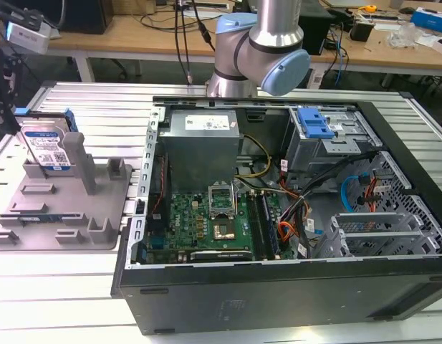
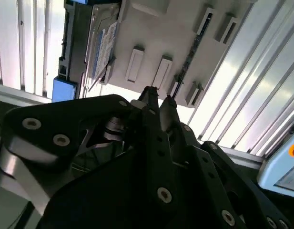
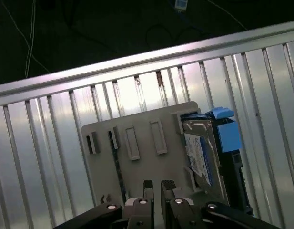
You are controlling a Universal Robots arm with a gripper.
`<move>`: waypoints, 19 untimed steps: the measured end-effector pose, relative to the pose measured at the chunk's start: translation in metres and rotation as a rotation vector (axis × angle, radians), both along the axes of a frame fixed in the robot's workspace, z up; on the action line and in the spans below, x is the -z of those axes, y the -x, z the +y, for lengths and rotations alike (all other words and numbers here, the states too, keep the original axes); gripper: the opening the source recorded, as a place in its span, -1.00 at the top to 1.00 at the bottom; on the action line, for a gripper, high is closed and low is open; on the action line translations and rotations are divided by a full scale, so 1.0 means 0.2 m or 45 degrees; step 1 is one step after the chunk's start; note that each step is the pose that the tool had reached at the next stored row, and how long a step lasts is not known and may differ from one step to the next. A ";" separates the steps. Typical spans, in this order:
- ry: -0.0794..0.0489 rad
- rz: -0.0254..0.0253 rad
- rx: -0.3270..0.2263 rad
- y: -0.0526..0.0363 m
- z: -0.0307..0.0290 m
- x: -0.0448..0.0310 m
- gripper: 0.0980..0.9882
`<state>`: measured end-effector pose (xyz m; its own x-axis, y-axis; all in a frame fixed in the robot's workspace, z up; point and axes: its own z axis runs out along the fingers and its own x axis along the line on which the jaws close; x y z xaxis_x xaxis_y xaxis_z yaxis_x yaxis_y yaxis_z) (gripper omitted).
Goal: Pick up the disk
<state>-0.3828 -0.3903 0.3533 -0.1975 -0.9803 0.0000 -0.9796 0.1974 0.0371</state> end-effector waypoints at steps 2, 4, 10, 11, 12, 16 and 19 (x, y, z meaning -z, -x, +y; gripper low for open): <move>0.000 -0.0009 -0.073 0.000 0.000 0.001 0.42; 0.000 -0.0017 -0.127 0.000 0.000 0.003 0.29; 0.016 -0.0015 -0.147 0.000 0.007 0.006 0.14; 0.016 -0.0015 -0.147 0.000 0.007 0.006 0.14; 0.016 -0.0016 -0.147 0.000 0.007 0.006 0.14; 0.016 -0.0015 -0.147 0.015 0.054 0.006 0.14; 0.016 -0.0014 -0.147 0.035 0.151 0.006 0.14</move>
